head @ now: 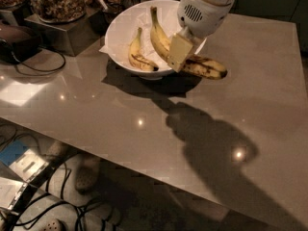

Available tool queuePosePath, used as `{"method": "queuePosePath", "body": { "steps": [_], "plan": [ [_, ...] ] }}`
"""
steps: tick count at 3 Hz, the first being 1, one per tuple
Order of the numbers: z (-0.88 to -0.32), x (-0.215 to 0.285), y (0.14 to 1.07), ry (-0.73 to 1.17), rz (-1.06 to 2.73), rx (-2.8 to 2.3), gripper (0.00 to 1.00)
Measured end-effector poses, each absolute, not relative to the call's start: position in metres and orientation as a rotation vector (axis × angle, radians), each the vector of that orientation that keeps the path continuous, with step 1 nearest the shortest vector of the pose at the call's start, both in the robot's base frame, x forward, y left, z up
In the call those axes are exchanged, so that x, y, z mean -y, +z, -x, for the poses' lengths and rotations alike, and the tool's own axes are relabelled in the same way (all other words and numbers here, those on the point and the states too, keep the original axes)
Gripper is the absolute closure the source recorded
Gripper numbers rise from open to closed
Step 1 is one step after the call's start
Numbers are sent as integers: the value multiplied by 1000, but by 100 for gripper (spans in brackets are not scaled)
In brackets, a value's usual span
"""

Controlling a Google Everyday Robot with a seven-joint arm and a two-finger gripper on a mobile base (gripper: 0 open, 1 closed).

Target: Pick banana from white bowl

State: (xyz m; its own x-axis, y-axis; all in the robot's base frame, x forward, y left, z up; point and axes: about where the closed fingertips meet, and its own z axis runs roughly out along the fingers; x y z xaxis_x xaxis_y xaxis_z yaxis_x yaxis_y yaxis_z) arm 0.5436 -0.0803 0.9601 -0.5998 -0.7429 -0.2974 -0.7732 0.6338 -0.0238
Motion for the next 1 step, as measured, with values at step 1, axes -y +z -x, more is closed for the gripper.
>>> {"method": "queuePosePath", "body": {
  "steps": [1],
  "plan": [
    [-544,80,960,155,1226,-2578,100]
  ]
}}
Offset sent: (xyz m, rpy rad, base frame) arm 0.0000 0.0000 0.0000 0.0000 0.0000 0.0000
